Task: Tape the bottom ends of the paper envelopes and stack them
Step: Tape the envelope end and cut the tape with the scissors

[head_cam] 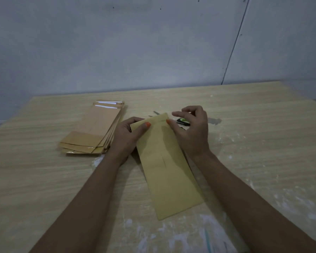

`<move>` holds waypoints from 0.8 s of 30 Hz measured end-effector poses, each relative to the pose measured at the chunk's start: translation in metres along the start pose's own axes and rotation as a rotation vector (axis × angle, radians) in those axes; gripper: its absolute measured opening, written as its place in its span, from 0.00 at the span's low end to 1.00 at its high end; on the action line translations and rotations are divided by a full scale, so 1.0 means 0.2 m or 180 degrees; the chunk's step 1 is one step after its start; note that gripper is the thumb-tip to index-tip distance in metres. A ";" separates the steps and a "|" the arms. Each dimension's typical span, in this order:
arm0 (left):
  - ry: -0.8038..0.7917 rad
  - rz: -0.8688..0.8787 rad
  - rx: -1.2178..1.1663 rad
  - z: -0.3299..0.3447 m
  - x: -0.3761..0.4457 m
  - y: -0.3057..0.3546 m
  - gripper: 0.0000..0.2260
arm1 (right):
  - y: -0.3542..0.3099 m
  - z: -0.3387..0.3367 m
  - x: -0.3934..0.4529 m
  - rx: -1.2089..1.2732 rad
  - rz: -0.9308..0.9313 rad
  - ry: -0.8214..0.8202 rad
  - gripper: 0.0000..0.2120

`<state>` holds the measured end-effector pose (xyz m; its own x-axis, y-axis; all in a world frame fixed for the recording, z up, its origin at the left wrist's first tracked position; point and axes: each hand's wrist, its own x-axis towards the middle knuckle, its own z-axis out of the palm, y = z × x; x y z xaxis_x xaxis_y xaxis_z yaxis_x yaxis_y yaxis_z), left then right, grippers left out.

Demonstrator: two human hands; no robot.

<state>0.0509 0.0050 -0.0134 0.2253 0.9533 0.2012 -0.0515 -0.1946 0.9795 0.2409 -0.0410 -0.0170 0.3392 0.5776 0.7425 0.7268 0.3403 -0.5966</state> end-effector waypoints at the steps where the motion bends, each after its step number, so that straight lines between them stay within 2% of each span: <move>1: -0.0019 0.0020 0.0004 0.00 0.00 0.00 0.03 | 0.01 0.00 0.00 -0.0001 0.0029 -0.0051 0.11; 6: -0.0068 0.0081 -0.0074 0.02 -0.01 0.01 0.08 | 0.00 0.02 -0.01 0.0402 0.0540 -0.0397 0.13; 13: -0.0147 0.0116 -0.0170 0.02 -0.02 0.01 0.07 | -0.04 0.01 0.00 0.1334 0.1289 -0.0581 0.03; 21: -0.0204 0.0036 -0.0207 0.03 -0.02 0.01 0.05 | -0.08 -0.03 0.01 0.2458 0.2335 -0.1104 0.07; 24: -0.0211 0.0018 -0.0243 0.05 -0.03 0.01 0.05 | -0.08 -0.04 0.01 0.2633 0.2602 -0.1190 0.09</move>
<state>0.0588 -0.0028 -0.0115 0.2887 0.9343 0.2090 -0.1263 -0.1792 0.9757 0.2341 -0.0511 -0.0029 0.2263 0.9740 0.0060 -0.2656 0.0676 -0.9617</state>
